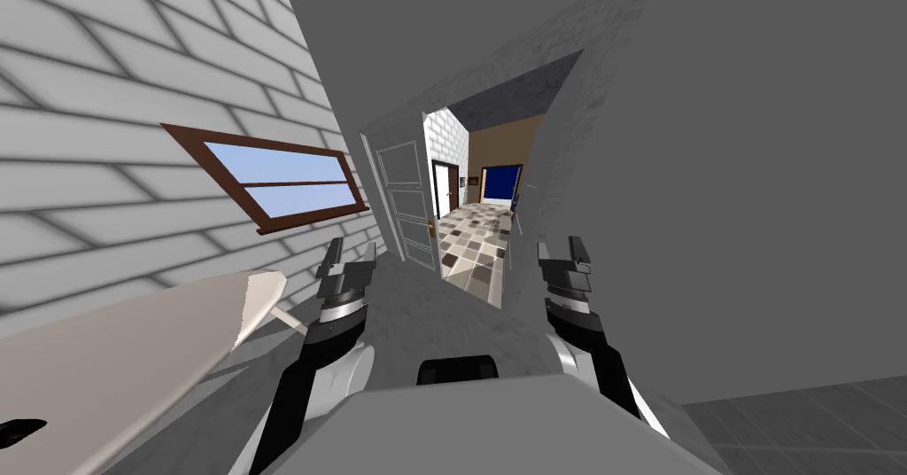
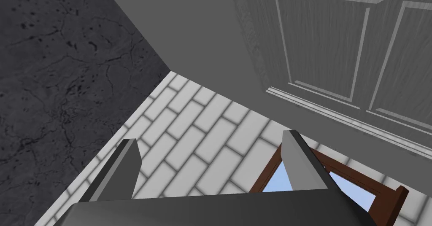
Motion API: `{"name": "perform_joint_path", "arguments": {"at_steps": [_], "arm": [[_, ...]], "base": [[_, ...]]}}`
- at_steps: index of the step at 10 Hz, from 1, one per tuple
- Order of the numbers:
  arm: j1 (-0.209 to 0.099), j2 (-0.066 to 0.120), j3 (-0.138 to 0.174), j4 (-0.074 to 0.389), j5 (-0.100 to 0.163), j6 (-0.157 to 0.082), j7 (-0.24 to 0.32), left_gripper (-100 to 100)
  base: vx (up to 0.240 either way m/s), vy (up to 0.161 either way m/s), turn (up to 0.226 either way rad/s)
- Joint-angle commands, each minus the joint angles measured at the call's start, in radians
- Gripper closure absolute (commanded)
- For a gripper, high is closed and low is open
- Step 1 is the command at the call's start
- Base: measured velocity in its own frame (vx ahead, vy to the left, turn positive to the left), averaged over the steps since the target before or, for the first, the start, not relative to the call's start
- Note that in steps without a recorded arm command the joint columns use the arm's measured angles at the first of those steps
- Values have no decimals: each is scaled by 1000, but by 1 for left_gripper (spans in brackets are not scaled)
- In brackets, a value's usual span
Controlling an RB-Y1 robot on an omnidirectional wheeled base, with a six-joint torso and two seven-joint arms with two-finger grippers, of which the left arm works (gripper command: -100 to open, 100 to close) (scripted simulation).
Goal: Push the door open
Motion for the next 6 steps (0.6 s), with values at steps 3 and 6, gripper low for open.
{"name": "perform_joint_path", "arguments": {"at_steps": [3, 6], "arm": [[-46, 8, -7, 77, -1, 1, 1, -100], [-86, 14, -14, 144, -1, 3, 2, -100]], "base": [[37, 48, -41], [57, 88, -40]]}}
